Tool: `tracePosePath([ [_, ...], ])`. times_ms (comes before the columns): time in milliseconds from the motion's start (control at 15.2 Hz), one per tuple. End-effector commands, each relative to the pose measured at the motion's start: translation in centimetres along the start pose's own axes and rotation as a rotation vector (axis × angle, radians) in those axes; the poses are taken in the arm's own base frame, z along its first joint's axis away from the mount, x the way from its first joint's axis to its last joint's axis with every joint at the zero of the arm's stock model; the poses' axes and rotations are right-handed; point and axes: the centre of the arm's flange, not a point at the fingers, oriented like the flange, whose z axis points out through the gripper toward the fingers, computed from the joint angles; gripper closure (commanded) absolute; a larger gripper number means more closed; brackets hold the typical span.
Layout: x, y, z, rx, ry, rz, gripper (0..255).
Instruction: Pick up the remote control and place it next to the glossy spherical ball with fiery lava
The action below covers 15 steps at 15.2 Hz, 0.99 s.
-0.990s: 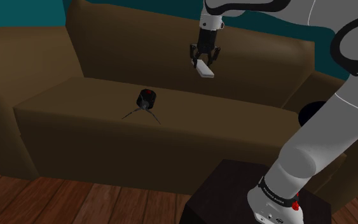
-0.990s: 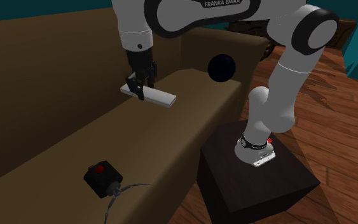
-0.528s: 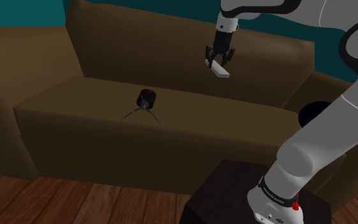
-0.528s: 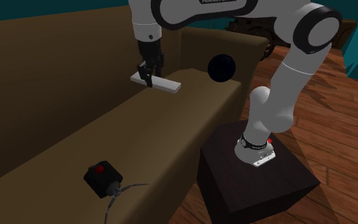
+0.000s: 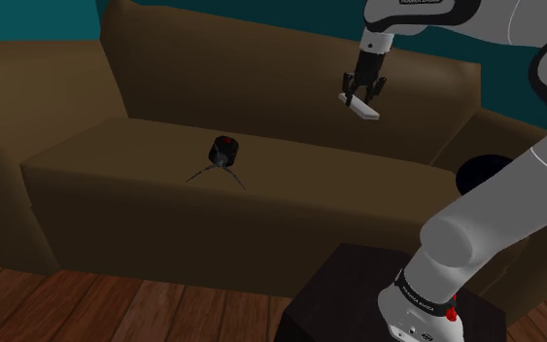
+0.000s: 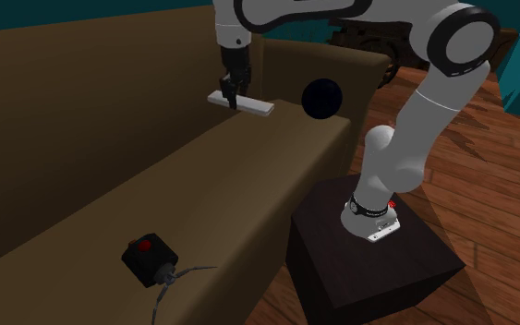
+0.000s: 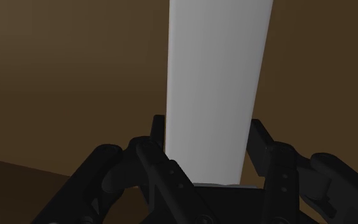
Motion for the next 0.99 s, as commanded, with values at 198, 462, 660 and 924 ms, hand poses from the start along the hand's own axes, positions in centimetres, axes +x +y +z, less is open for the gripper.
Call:
tracePosePath([
  [198,1.2,6.5,0.4,0.0,0.0,-0.002,255],
  [462,2.0,11.7,0.7,0.0,0.0,-0.002,255],
  [660,2.7,15.6,0.9,0.0,0.0,-0.002,255],
  [924,3.6,20.8,1.1,0.0,0.0,-0.002,255],
])
